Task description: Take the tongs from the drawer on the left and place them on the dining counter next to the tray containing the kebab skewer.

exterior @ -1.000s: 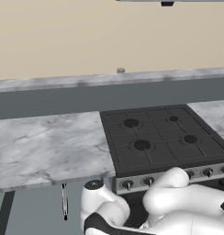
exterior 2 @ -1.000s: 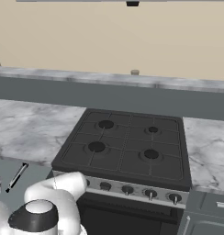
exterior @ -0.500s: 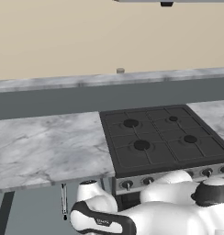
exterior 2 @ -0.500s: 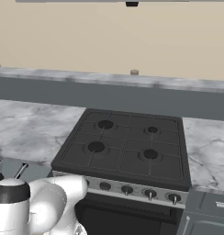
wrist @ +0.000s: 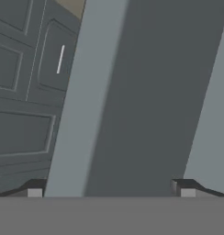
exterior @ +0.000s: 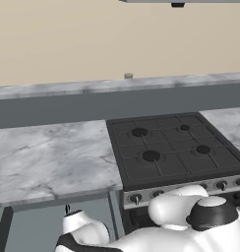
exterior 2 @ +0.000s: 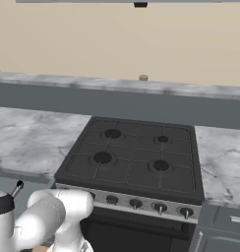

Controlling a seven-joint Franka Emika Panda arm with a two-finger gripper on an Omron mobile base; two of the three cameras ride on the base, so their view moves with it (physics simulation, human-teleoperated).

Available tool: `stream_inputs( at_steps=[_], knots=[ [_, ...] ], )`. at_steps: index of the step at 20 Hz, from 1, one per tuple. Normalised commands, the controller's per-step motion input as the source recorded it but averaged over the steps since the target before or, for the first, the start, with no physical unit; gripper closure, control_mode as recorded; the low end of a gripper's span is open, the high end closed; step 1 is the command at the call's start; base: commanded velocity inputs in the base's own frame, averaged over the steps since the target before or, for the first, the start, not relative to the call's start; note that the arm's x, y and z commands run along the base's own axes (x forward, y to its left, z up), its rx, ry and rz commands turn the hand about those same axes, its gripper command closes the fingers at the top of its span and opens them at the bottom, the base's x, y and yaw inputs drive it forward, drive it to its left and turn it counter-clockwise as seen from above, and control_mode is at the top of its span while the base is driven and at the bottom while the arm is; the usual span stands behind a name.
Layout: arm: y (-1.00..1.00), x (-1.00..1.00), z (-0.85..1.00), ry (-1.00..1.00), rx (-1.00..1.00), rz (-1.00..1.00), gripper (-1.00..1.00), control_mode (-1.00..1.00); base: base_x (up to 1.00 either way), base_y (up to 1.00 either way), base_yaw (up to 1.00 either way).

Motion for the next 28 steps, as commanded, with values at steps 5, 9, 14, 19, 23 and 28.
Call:
stream_inputs(
  at_steps=[5,9,14,19,23,28],
  knots=[
    [0.21,-0.69,-0.10,0.00,0.00,0.01,-1.00,-1.00,0.00,0.00,0.00],
    [0.01,-0.60,0.00,0.00,0.00,0.00,-1.00,-1.00,0.00,0.00,0.00],
    [0.00,-0.62,0.00,-0.01,0.00,0.00,-1.00,-1.00,0.00,0.00,0.00],
    [0.00,-0.46,0.00,-0.03,0.00,0.00,-1.00,-1.00,0.00,0.00,0.00],
    [0.00,-0.02,0.00,0.00,0.00,0.00,-1.00,-1.00,0.00,0.00,0.00],
    [-0.05,-0.06,0.12,0.00,0.00,0.00,-1.00,-1.00,0.00,0.00,0.00]
  ],
)
